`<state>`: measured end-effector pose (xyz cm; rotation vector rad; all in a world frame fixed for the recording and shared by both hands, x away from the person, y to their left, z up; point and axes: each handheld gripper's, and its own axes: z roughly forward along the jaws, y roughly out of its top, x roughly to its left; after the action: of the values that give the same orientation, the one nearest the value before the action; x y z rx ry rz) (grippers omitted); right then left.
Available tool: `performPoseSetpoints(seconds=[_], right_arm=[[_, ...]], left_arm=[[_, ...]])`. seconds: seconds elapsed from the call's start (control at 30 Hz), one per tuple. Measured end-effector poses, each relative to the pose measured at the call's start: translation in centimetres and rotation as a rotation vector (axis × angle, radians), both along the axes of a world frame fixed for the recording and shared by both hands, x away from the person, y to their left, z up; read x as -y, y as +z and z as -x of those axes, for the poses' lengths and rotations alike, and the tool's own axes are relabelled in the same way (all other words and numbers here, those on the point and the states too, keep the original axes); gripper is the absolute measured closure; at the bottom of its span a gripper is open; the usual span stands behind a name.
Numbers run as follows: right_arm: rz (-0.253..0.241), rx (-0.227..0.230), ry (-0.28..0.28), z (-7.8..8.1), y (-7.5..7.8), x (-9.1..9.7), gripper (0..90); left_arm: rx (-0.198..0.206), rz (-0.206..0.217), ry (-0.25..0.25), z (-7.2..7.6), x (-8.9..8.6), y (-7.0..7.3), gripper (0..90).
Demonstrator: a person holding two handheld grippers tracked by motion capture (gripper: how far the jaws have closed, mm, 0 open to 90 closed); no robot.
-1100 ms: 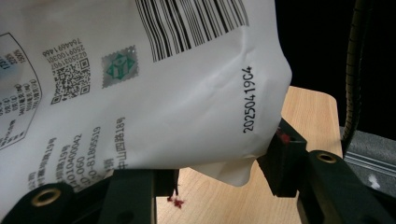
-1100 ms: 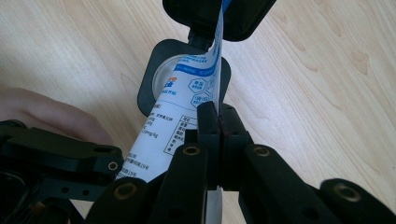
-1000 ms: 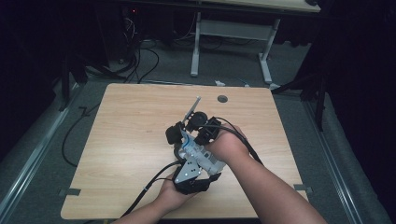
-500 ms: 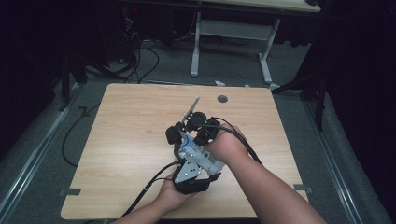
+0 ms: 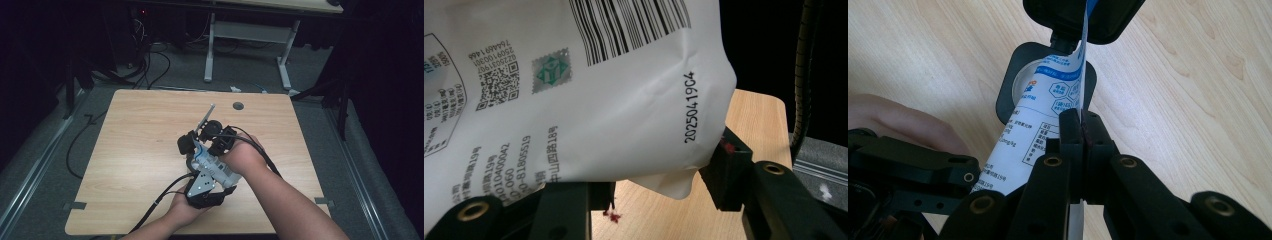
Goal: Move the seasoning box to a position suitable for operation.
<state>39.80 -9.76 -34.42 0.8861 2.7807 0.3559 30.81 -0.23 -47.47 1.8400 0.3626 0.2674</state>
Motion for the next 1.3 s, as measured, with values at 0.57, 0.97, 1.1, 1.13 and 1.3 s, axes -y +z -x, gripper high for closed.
performPoseSetpoints(seconds=[0.57, 0.97, 1.1, 1.13, 1.3], right_arm=[[-0.008, 0.001, -0.013, 0.4, 0.0, 0.7, 89.7], [-0.019, 0.003, -0.010, 0.3, -0.1, 0.4, 89.7], [-0.022, -0.001, -0.009, 0.6, -0.2, 0.6, 89.8], [-0.026, -0.001, -0.011, 0.7, -0.3, 0.7, 89.7], [-0.053, -0.006, -0.023, 1.4, -0.4, 1.4, 89.8]], left_arm=[[0.013, -0.016, -0.011, 0.3, 0.0, -0.2, 54.5], [0.020, -0.023, 0.006, 0.3, -0.2, -0.6, 54.3], [0.008, -0.028, 0.006, 0.6, -0.4, -1.2, 54.3], [0.005, -0.034, 0.009, 0.7, -0.5, -1.5, 54.3], [0.004, -0.065, 0.017, 1.0, -0.9, -2.5, 53.9]])
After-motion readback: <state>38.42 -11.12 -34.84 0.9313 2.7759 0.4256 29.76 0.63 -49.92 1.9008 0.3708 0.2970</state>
